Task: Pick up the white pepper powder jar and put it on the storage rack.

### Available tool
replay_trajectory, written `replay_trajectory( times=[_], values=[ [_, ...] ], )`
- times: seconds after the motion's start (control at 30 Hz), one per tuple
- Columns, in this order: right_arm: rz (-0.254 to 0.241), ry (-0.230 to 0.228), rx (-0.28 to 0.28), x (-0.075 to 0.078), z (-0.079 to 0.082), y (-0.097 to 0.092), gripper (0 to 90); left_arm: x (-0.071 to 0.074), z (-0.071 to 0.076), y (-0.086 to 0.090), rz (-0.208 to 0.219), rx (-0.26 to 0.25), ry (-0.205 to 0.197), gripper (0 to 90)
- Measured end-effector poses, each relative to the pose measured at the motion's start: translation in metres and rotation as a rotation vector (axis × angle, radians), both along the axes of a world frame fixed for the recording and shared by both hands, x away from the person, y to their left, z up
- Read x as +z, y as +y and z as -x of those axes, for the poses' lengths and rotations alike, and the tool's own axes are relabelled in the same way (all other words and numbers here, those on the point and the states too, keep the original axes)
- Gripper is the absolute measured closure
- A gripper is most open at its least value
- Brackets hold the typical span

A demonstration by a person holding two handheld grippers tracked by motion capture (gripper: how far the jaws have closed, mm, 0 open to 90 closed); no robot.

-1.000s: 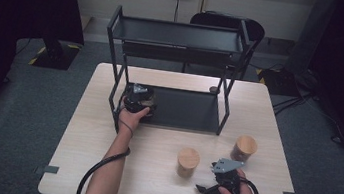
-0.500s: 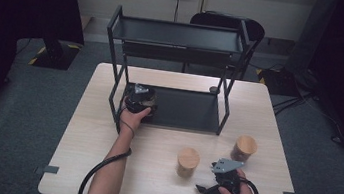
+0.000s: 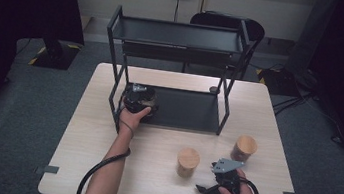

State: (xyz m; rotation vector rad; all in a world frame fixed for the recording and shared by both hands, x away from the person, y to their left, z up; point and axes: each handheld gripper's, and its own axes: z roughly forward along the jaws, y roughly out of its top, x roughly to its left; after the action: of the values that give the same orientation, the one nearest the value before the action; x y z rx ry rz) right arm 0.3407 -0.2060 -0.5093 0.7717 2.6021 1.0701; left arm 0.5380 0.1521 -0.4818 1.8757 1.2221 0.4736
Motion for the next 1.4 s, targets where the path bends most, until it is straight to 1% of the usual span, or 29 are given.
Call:
replay_trajectory(
  times=[0.07,0.27,0.43,0.87,1.03,1.2,1.4],
  values=[
    [0.0,0.0,0.0,0.0,0.0,0.0,0.0,0.0,0.001,0.001,-0.004,0.001,-0.001,6.8],
    [0.0,0.0,0.0,0.0,0.0,0.0,0.0,0.002,0.004,0.003,0.006,0.0,-0.004,5.8],
    [0.0,0.0,0.0,0.0,0.0,0.0,0.0,0.004,0.008,0.005,0.017,-0.005,-0.015,2.3],
    [0.0,-0.001,0.001,0.0,0.0,0.0,0.0,0.004,0.018,0.012,0.064,0.004,-0.007,2.5],
    [0.0,0.0,0.0,0.0,0.0,0.0,0.0,0.004,0.021,0.014,0.065,-0.003,-0.004,2.5],
    [0.0,0.0,0.0,0.0,0.0,0.0,0.0,0.004,0.024,0.014,0.065,0.0,-0.005,2.6],
    [0.0,0.0,0.0,0.0,0.0,0.0,0.0,-0.001,0.029,0.012,0.072,-0.006,0.009,2.6]
  ],
)
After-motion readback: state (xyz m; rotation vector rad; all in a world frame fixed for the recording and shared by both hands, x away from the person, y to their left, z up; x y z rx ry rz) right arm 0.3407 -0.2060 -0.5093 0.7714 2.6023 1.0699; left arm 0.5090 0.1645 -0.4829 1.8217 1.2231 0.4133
